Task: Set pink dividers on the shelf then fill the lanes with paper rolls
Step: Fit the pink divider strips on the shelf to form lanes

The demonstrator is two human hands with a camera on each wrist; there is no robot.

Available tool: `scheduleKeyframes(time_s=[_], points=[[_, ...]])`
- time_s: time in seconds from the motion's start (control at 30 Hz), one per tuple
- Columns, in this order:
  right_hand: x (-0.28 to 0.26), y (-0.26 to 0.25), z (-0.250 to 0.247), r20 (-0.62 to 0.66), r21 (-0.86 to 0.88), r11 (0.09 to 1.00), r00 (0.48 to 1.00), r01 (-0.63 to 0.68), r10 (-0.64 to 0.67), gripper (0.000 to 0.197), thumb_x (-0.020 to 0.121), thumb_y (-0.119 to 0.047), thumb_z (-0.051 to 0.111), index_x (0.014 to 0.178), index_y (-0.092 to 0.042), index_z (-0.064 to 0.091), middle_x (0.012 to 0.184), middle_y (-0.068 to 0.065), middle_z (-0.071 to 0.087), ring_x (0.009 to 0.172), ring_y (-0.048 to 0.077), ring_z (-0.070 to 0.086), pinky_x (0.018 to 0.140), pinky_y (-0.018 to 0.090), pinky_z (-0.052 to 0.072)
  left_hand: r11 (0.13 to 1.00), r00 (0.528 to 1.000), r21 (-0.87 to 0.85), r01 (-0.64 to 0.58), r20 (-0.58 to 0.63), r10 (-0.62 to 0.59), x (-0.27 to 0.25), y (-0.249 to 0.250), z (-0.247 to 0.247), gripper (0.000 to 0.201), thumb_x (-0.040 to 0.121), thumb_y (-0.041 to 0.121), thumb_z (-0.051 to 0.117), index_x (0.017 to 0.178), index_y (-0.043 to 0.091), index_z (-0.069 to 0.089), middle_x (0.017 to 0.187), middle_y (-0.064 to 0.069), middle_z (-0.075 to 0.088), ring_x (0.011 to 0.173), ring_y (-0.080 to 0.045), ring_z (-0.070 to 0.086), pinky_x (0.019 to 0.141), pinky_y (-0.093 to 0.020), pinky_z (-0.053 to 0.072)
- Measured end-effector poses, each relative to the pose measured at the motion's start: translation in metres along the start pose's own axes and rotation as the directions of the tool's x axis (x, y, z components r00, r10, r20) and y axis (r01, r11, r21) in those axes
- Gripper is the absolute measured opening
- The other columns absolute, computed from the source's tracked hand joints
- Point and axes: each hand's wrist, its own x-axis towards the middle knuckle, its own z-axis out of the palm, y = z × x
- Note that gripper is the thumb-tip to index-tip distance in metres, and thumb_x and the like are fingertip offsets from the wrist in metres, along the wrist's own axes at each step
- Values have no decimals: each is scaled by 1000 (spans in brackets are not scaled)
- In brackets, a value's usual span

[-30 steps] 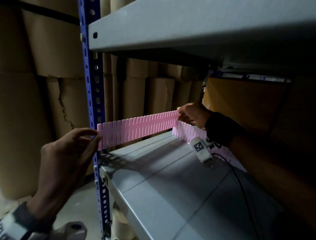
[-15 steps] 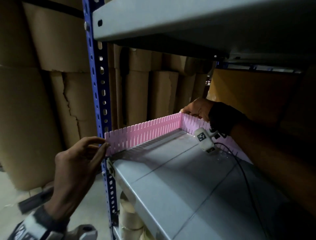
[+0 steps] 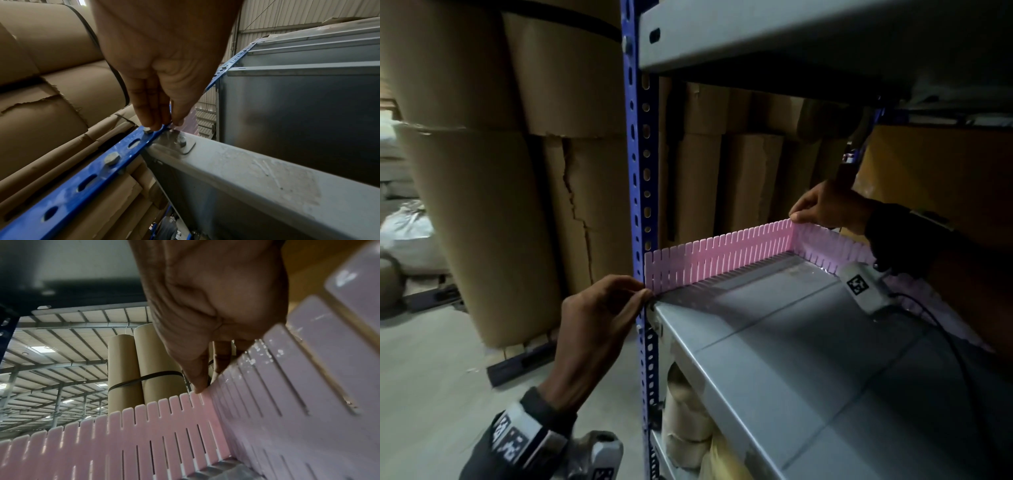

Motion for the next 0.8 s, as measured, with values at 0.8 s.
scheduleKeyframes(time_s=[0.8], points=[[-11,-5,0,-37,-56,998,999,-14,12,23,89,-17,70,104,0,74,104,15,72,100,28,66,90,43,55,1000,1000,10,-2,-21,2,-3,-7,5,22,82,8,81,103,11,74,90,3,73,77,1,67,70,-1,50]])
